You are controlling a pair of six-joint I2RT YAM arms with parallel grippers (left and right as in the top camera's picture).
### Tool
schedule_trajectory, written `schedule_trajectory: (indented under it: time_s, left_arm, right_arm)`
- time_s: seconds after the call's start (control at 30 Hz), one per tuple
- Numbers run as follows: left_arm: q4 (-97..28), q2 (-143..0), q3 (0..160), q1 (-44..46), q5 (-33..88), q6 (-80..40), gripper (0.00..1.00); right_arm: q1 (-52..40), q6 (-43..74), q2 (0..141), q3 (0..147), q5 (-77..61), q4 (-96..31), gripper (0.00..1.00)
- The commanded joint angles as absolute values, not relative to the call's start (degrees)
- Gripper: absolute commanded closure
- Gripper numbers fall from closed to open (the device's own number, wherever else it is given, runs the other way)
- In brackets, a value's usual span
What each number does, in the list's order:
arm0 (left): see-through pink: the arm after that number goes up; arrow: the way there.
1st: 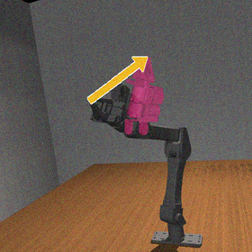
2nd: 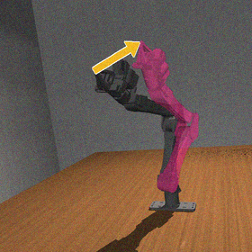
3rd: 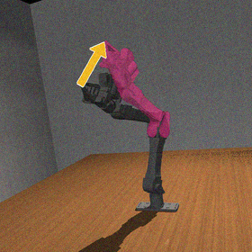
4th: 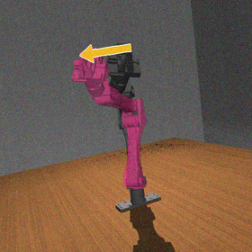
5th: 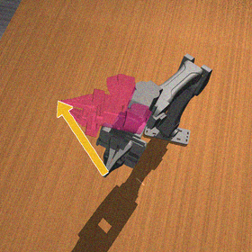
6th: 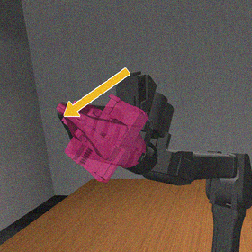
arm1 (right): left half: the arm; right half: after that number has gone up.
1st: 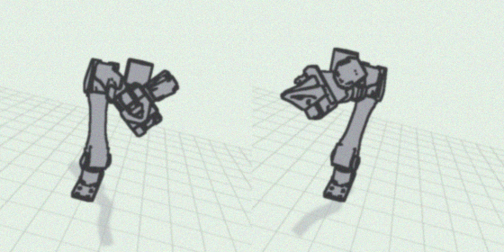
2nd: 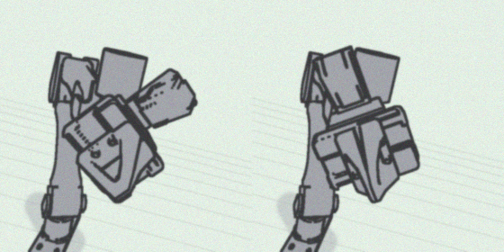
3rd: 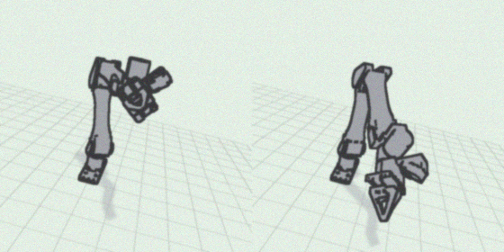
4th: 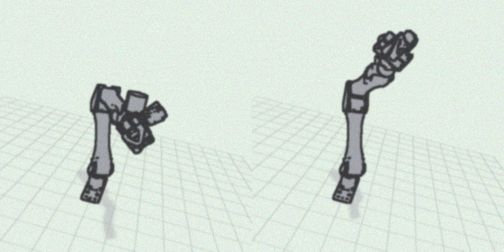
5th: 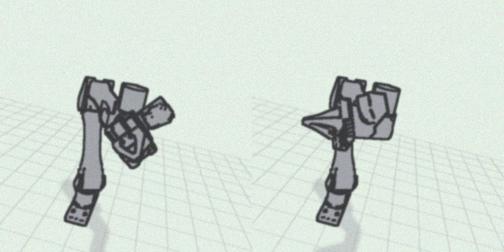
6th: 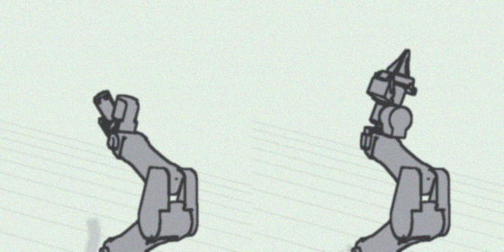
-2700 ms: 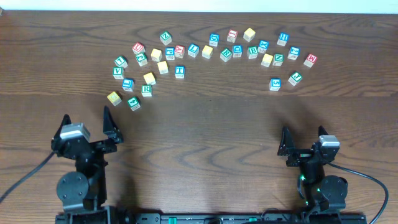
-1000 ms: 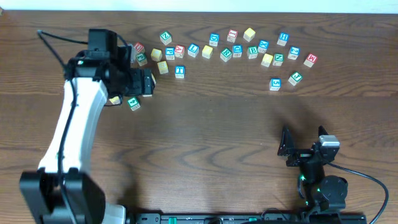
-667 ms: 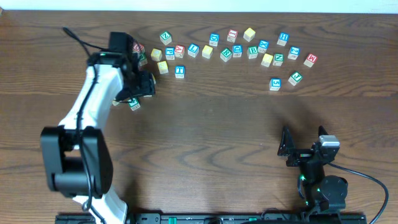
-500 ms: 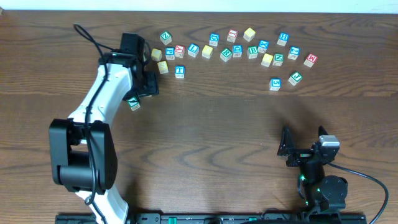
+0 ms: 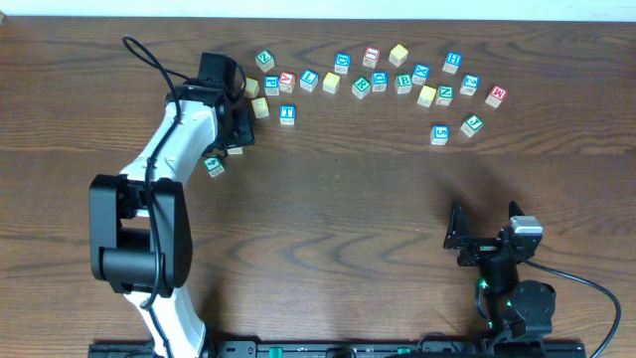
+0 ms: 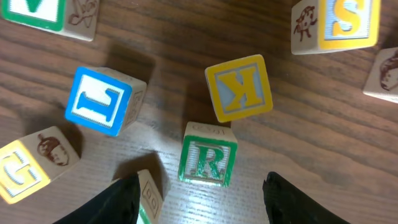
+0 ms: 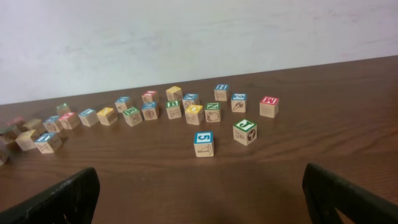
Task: Spell out ROBOT
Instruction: 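Reach the left gripper forward over the green R block, then close the left gripper on the green R block and lift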
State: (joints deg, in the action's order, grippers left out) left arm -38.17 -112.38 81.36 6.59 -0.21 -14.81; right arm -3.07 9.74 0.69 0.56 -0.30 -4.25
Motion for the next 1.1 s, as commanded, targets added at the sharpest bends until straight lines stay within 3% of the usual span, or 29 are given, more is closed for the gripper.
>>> schedule_trajectory:
  time_s: [0.0,0.23,0.43,0.97,1.07]
  left_arm:
    - [-37.1,-114.3,81.9,6.6,-1.1,-15.1,0.37]
    - [-36.1,-116.9,81.9,6.6,-1.1,-15.1,0.37]
    - [-35.6,-117.0,81.9,6.6,-1.1,-15.1,0.52]
    - [-34.5,-117.1,80.4,6.6,-1.1,-15.1,0.55]
    - [-34.1,-117.1,80.4,6.7,-1.1,-15.1,0.6]
  right_arm:
    - [-2.8,8.9,0.3,0.3,-0.6,-4.3,0.01]
    - [-2.8,8.9,0.3,0.3,-0.6,-4.3,0.01]
    - [-2.8,8.9,0.3,0.3,-0.6,-4.3,0.01]
    - [-2.8,8.9,0.3,0.3,-0.6,-4.3,0.01]
    - [-2.8,8.9,0.3,0.3,-0.6,-4.3,0.01]
